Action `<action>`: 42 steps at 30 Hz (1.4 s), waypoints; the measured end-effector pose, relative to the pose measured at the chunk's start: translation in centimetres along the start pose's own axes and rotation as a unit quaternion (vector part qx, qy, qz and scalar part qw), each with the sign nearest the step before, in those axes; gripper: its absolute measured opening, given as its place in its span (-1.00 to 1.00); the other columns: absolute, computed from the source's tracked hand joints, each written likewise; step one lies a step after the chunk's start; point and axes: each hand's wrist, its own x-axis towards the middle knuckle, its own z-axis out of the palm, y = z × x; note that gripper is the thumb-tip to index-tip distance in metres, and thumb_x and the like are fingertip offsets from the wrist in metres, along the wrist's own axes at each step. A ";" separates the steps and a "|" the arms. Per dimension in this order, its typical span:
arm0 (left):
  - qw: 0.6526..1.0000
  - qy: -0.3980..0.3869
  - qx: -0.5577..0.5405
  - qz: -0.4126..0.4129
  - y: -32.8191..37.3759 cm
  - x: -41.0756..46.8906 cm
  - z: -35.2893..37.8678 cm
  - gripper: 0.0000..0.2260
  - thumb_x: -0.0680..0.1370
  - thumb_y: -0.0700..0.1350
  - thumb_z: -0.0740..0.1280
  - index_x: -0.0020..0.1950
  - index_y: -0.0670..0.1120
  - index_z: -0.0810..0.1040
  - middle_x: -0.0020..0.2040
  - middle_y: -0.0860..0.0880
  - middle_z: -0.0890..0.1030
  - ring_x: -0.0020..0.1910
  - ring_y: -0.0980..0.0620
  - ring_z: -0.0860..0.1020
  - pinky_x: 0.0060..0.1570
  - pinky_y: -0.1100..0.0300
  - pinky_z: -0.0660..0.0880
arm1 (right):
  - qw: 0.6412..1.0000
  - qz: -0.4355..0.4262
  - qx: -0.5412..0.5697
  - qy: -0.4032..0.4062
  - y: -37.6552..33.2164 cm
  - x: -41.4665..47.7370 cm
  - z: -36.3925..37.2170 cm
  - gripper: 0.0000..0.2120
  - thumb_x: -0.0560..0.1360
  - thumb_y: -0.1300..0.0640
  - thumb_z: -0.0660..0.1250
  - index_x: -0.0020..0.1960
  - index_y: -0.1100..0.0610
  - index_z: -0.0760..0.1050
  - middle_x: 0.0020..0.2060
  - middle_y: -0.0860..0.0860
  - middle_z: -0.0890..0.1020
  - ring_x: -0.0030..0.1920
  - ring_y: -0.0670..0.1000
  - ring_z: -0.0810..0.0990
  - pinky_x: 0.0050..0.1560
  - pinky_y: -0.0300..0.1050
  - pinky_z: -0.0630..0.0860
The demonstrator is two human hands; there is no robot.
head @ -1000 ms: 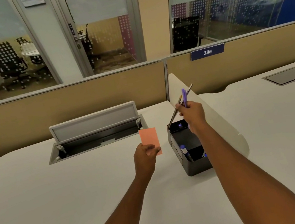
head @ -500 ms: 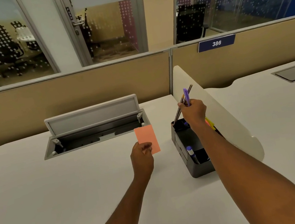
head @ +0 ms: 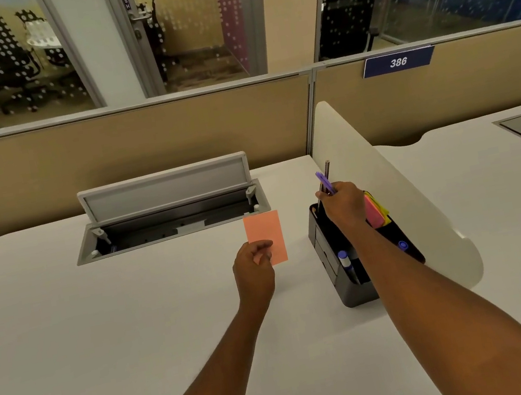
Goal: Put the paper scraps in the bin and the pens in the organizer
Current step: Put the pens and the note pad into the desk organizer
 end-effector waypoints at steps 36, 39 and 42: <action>1.000 0.001 0.010 -0.014 0.1 -0.1 0.3 -0.83 0.53 -0.33 0.26 0.07 -0.23 0.59 0.12 -0.18 0.61 0.07 -0.02 0.53 0.13 0.22 0.40 | 0.997 -0.023 -0.070 -0.011 1.2 -1.1 -1.7 -0.67 0.43 -0.01 0.45 0.06 0.22 0.62 -0.10 0.14 0.67 -0.16 0.08 0.61 -0.16 -0.12 0.55; 1.000 -0.003 0.009 -0.015 0.3 -0.3 0.5 -0.83 0.54 -0.32 0.26 0.07 -0.23 0.59 0.13 -0.17 0.60 0.08 -0.03 0.53 0.13 0.23 0.39 | 1.000 -0.018 -0.009 0.023 0.7 -1.0 -2.4 -0.61 0.45 -0.09 0.40 0.02 0.25 0.60 -0.10 0.16 0.63 -0.14 0.09 0.61 -0.15 -0.10 0.53; 1.000 -0.006 0.005 -0.010 0.6 -0.6 0.7 -0.83 0.53 -0.33 0.26 0.07 -0.23 0.59 0.13 -0.18 0.61 0.09 -0.05 0.53 0.14 0.21 0.40 | 0.997 -0.018 0.052 0.044 0.2 -0.9 -3.2 -0.62 0.51 -0.14 0.29 -0.16 0.20 0.47 -0.24 0.13 0.56 -0.25 0.05 0.57 -0.20 -0.08 0.56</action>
